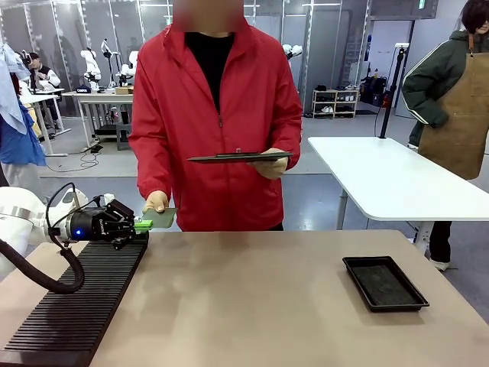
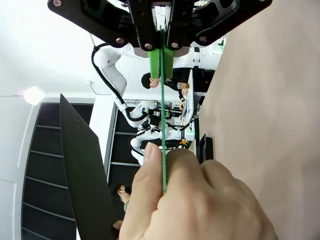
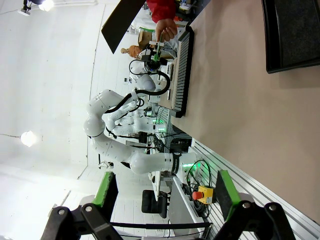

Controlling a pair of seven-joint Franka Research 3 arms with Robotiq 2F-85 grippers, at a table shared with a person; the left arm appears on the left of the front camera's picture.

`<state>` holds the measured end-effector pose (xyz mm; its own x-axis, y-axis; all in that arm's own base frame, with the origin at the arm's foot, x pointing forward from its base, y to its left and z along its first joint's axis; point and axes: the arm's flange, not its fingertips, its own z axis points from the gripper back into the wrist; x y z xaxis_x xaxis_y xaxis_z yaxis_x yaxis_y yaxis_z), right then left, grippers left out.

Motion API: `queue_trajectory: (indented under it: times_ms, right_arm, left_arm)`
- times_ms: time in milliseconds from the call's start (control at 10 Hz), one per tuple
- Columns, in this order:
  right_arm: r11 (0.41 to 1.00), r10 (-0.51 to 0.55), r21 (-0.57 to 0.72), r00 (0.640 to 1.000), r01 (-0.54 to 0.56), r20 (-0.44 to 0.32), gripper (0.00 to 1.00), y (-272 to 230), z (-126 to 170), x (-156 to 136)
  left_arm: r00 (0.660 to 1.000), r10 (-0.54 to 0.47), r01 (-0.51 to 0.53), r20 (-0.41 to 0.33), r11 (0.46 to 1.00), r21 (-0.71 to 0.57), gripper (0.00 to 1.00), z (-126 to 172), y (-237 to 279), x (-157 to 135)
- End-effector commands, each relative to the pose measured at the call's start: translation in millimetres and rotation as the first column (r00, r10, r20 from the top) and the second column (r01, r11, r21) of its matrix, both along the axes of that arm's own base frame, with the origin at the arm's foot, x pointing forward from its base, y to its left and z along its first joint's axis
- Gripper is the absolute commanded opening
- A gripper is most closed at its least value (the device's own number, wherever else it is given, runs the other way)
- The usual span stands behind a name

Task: Inspect the PCB.
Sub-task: Release the Blank PCB you were holding.

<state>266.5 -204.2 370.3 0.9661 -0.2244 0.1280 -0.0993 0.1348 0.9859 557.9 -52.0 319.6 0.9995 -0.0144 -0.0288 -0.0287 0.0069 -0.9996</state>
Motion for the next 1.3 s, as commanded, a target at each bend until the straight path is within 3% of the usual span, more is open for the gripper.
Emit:
queue_trajectory:
  times_ms: [0,100,200,300,400,500,600,700,800,1100,1200]
  right_arm:
    - [1.000,0.004,0.003,1.000,-0.004,0.004,1.00,0.3,0.2,-3.0]
    - [1.000,0.004,0.003,1.000,-0.004,0.004,1.00,0.3,0.2,-3.0]
    - [1.000,0.004,0.003,1.000,-0.004,0.004,1.00,0.3,0.2,-3.0]
    - [1.000,0.004,0.003,1.000,-0.004,0.004,1.00,0.3,0.2,-3.0]
    - [1.000,0.004,0.003,1.000,-0.004,0.004,1.00,0.3,0.2,-3.0]
    - [1.000,0.004,0.003,1.000,-0.004,0.004,1.00,0.3,0.2,-3.0]
    - [1.000,0.004,0.003,1.000,-0.004,0.004,1.00,0.3,0.2,-3.0]
    - [1.000,0.004,0.003,1.000,-0.004,0.004,1.00,0.3,0.2,-3.0]
    - [1.000,0.004,0.003,1.000,-0.004,0.004,1.00,0.3,0.2,-3.0]
    - [1.000,0.004,0.003,1.000,-0.004,0.004,1.00,0.3,0.2,-3.0]
    - [1.000,0.004,0.003,1.000,-0.004,0.004,1.00,0.3,0.2,-3.0]
  left_arm:
    - [1.000,-0.008,0.008,-0.001,1.000,0.004,0.03,-0.4,-1.3,-1.0]
    - [1.000,0.000,0.000,0.000,1.000,0.000,0.03,0.0,0.0,0.0]
    - [1.000,0.000,0.000,0.006,1.000,0.001,0.10,0.4,0.5,-0.5]
    - [1.000,-0.011,0.011,0.019,1.000,-0.004,0.33,0.7,0.6,-1.7]
    - [1.000,-0.006,0.006,0.014,1.000,-0.013,0.40,0.6,1.3,-1.2]
    - [1.000,-0.006,0.007,0.011,1.000,-0.013,0.63,0.4,1.7,-1.2]
    - [1.000,-0.002,0.002,0.007,1.000,-0.014,0.70,0.4,1.9,-0.8]
    - [1.000,-0.003,0.003,0.004,1.000,-0.018,0.93,0.4,2.1,-0.9]
    - [1.000,-0.007,0.007,0.003,1.000,-0.022,1.00,0.3,2.0,-1.2]
    - [1.000,-0.006,0.006,0.001,1.000,-0.025,0.97,0.1,2.4,-1.0]
    - [1.000,-0.006,0.006,0.001,1.000,-0.026,1.00,0.1,2.7,-1.1]
